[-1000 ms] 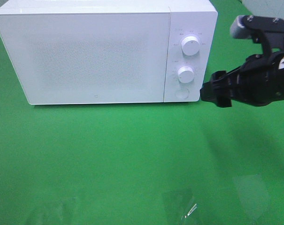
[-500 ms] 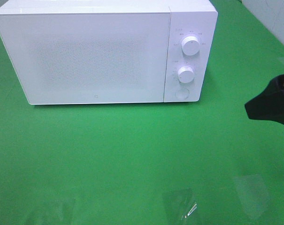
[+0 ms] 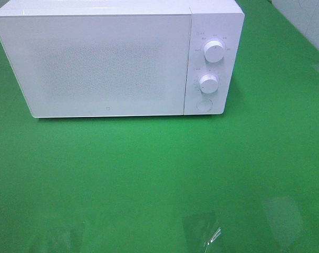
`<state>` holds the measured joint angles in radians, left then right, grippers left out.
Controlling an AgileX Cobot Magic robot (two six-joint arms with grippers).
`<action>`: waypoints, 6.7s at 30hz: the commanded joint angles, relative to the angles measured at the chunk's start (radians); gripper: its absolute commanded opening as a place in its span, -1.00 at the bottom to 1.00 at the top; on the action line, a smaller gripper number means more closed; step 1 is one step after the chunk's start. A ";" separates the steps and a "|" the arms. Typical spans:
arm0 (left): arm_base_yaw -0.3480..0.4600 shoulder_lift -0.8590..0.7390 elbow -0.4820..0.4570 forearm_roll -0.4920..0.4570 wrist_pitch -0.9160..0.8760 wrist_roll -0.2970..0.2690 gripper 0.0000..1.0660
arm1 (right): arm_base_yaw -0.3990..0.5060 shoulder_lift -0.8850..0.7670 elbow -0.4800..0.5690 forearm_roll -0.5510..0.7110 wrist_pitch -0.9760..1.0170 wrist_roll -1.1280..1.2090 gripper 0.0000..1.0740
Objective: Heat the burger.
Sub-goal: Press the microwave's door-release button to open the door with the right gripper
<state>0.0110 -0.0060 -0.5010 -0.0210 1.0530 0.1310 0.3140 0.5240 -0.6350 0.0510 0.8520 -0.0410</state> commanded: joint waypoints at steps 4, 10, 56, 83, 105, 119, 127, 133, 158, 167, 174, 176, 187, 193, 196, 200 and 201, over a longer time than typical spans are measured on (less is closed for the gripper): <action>0.001 -0.023 0.002 -0.005 -0.014 -0.002 0.88 | -0.112 -0.197 0.038 -0.010 0.058 0.009 0.47; 0.001 -0.023 0.002 -0.005 -0.014 -0.002 0.88 | -0.176 -0.349 0.094 -0.010 0.064 0.031 0.39; 0.001 -0.020 0.002 -0.004 -0.014 -0.002 0.88 | -0.241 -0.379 0.059 -0.007 -0.072 0.065 0.39; 0.001 -0.020 0.002 -0.004 -0.014 -0.002 0.88 | -0.241 0.166 0.140 -0.017 -0.737 0.066 0.37; 0.001 -0.020 0.002 -0.004 -0.014 -0.002 0.88 | -0.218 0.518 0.339 0.056 -1.428 0.078 0.37; 0.001 -0.020 0.002 -0.004 -0.014 -0.002 0.88 | 0.114 0.823 0.373 0.299 -1.753 0.058 0.37; 0.001 -0.020 0.002 -0.004 -0.014 -0.002 0.88 | 0.306 0.995 0.357 0.467 -1.882 0.104 0.37; 0.001 -0.020 0.002 -0.004 -0.014 -0.002 0.88 | 0.378 1.066 0.309 0.491 -1.880 0.282 0.37; 0.001 -0.020 0.002 -0.004 -0.014 -0.001 0.88 | 0.390 1.197 0.264 0.525 -1.811 1.388 -1.00; 0.001 -0.020 0.002 -0.004 -0.014 -0.002 0.88 | 0.350 1.254 0.152 0.557 -1.697 1.379 -1.00; 0.001 -0.020 0.002 -0.004 -0.014 -0.002 0.88 | 0.303 1.328 0.061 0.534 -1.648 1.389 -1.00; 0.001 -0.020 0.002 -0.004 -0.014 -0.002 0.88 | 0.287 1.346 0.033 0.534 -1.639 1.389 -1.00; 0.001 -0.020 0.002 -0.004 -0.014 -0.002 0.88 | 0.216 1.421 -0.106 0.536 -1.552 1.370 -1.00; 0.001 -0.020 0.002 -0.004 -0.014 -0.001 0.88 | 0.209 1.468 -0.161 0.541 -1.549 1.371 -1.00; 0.001 -0.020 0.002 -0.004 -0.014 -0.001 0.88 | 0.209 1.480 -0.180 0.541 -1.540 1.371 -1.00; 0.001 -0.020 0.002 -0.004 -0.014 -0.001 0.88 | 0.209 1.506 -0.217 0.542 -1.534 1.371 -1.00; 0.001 -0.020 0.002 -0.004 -0.014 -0.001 0.88 | 0.209 1.524 -0.235 0.545 -1.535 1.371 -1.00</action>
<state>0.0110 -0.0060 -0.5010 -0.0200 1.0530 0.1310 0.5240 2.0300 -0.8460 0.6010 -0.6940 1.3380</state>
